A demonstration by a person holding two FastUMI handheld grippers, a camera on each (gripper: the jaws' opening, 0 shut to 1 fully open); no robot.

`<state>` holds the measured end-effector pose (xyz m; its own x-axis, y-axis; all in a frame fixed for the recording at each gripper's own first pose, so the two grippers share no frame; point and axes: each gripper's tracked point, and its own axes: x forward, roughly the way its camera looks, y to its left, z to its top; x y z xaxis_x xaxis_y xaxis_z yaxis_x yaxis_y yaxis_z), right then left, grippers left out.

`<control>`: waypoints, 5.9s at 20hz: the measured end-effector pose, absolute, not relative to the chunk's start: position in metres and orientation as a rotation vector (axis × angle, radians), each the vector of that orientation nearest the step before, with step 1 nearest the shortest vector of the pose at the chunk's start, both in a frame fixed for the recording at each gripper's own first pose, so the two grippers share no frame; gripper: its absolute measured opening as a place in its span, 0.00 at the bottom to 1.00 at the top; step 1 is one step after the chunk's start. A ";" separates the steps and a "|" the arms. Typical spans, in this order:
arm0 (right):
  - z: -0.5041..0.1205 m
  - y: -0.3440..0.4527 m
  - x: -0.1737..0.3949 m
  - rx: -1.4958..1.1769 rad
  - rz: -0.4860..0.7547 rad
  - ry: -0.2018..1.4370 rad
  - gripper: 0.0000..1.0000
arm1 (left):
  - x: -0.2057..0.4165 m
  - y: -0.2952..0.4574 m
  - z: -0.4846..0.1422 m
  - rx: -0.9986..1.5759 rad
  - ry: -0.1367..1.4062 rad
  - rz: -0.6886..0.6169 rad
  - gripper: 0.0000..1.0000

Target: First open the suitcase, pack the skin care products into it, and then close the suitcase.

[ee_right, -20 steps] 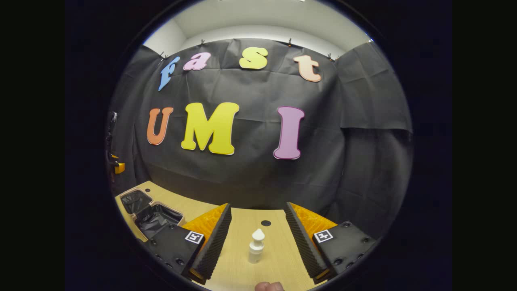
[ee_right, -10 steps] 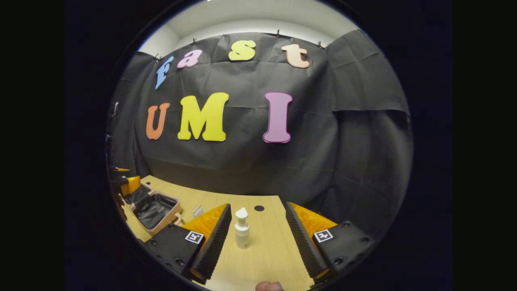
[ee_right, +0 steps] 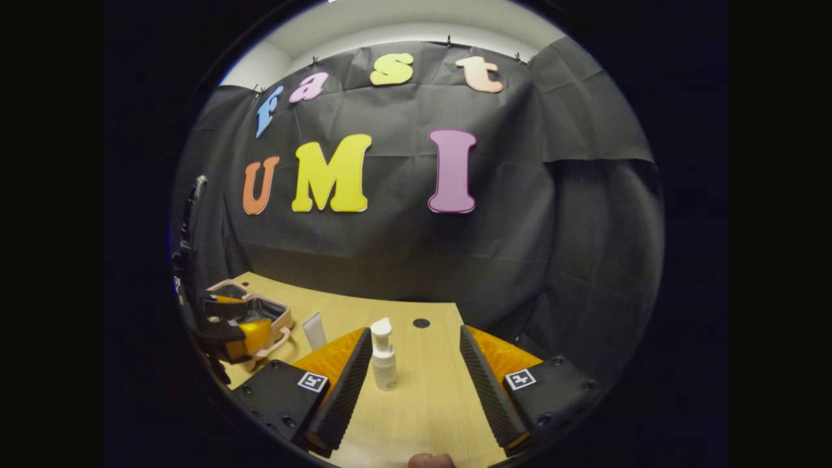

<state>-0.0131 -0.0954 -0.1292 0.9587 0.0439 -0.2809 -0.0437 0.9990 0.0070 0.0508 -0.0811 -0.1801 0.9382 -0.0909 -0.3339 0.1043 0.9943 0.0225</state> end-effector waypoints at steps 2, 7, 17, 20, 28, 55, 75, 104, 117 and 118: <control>-0.147 -0.098 -0.019 0.006 0.062 0.328 0.80 | 0.062 -0.099 -0.207 0.072 0.371 -0.134 1.00; -0.183 -0.115 -0.035 -0.046 0.041 0.394 0.80 | 0.104 -0.119 -0.272 0.080 0.435 -0.174 1.00; -0.214 -0.144 -0.035 -0.049 0.004 0.455 0.80 | 0.153 -0.129 -0.331 0.067 0.504 -0.205 0.70; -0.226 -0.140 -0.022 -0.032 0.025 0.467 0.80 | 0.156 -0.130 -0.329 0.059 0.519 -0.211 0.57; -0.255 -0.097 0.018 0.031 0.124 0.515 0.80 | 0.109 -0.111 -0.284 -0.046 0.549 -0.207 0.50; -0.304 0.007 0.085 0.031 0.240 0.660 0.49 | -0.023 0.129 -0.173 -0.125 0.631 -0.017 0.43; -0.142 0.152 -0.068 0.247 0.444 0.717 0.48 | 0.040 0.179 -0.331 -0.224 1.368 -0.261 0.42; -0.339 0.377 -0.001 0.261 0.271 1.634 0.49 | -0.104 0.281 -0.197 -0.345 0.738 0.035 0.67; -0.287 0.363 -0.026 0.107 0.411 1.476 0.64 | -0.073 0.386 -0.198 -0.425 0.655 0.161 1.00; -0.269 0.358 -0.021 0.075 0.450 1.390 0.65 | -0.063 0.404 -0.195 -0.464 0.628 0.156 1.00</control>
